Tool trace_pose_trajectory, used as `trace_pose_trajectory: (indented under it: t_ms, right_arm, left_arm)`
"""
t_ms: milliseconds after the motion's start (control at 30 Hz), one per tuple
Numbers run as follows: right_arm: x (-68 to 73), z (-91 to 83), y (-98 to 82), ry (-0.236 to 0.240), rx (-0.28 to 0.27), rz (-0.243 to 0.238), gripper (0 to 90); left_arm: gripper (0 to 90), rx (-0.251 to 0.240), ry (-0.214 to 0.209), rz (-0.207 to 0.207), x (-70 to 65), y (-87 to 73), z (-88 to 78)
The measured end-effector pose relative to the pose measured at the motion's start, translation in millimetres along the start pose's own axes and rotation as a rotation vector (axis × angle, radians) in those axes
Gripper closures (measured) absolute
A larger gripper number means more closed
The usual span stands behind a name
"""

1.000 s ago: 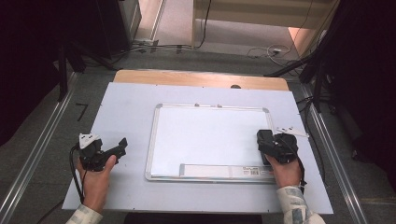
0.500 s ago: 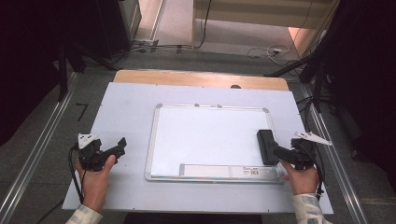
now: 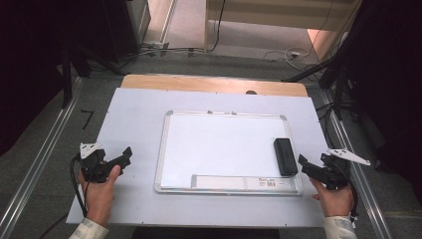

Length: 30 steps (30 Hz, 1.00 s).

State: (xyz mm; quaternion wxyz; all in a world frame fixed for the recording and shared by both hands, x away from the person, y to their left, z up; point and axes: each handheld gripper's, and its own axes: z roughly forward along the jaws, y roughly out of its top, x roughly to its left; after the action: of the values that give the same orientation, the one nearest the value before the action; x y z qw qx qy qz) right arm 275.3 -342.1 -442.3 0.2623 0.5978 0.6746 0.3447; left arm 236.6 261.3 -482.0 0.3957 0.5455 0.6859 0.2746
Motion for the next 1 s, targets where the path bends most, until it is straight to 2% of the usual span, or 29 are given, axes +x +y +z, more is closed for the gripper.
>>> trace_pose_trajectory:
  t_ms: [200,300,667,1000]
  right_arm:
    - [-10.7,-4.8,-4.3,-0.020,-0.003,0.012,17.9]
    - [-14.2,-4.9,-6.2,-0.024,0.013,0.021,17.9]
    - [-24.4,-6.5,-11.0,-0.063,0.016,0.029,18.1]
    - [-29.4,-7.4,-11.9,-0.078,0.014,0.037,18.4]
  left_arm:
    - [9.1,0.003,0.004,-0.006,1.5,0.2,-0.1]
    - [9.1,0.005,0.009,-0.007,2.0,0.4,-0.3]
    - [9.1,0.018,0.033,-0.023,8.3,1.0,1.2]
    - [9.2,0.030,0.045,-0.045,15.1,1.8,3.3]
